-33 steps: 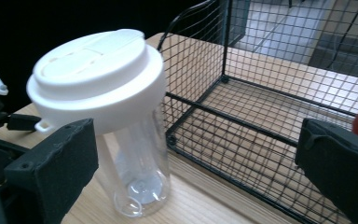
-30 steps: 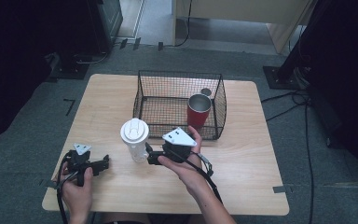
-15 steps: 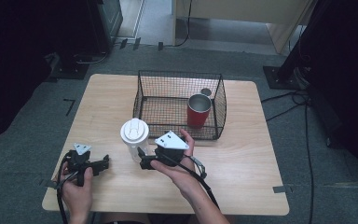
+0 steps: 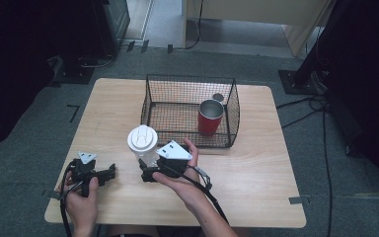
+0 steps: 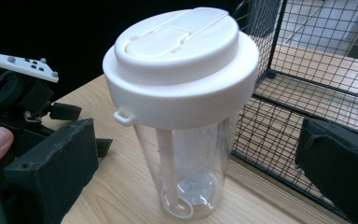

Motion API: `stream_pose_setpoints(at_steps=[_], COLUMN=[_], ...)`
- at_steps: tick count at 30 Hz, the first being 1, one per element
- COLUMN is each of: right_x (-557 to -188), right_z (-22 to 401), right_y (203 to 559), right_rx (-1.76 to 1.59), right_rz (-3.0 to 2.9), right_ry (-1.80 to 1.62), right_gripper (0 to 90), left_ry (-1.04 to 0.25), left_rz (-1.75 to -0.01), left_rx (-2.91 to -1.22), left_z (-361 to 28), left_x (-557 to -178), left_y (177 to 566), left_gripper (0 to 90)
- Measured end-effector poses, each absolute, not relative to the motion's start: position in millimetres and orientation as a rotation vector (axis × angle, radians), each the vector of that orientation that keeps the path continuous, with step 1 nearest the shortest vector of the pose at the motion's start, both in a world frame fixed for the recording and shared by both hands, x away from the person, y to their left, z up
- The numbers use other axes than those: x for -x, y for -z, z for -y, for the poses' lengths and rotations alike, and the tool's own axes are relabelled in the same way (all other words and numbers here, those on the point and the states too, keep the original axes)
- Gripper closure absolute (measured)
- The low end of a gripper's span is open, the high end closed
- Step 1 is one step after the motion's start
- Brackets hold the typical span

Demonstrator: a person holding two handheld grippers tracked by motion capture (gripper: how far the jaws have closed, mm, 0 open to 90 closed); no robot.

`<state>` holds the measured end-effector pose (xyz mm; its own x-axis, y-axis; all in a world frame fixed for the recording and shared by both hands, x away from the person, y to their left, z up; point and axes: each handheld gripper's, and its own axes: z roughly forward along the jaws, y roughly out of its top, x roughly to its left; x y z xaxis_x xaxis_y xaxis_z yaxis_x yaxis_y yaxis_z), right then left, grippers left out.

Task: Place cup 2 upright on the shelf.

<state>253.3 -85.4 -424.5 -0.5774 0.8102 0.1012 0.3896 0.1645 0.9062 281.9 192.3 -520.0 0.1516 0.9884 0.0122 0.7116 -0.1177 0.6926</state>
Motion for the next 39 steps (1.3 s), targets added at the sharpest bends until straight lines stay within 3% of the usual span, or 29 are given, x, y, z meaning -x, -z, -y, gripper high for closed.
stream_pose_setpoints(at_steps=[39], right_x=[-278.4], right_z=[41.2], right_y=[445.5], right_rx=[-1.183], right_rz=[-1.954], right_ry=[-1.363], right_gripper=[0.0], left_ry=[-0.663], left_rz=[-1.616], left_rx=[-1.892], left_z=[-192.3], left_x=[-282.0], left_y=[520.0], left_gripper=[0.0])
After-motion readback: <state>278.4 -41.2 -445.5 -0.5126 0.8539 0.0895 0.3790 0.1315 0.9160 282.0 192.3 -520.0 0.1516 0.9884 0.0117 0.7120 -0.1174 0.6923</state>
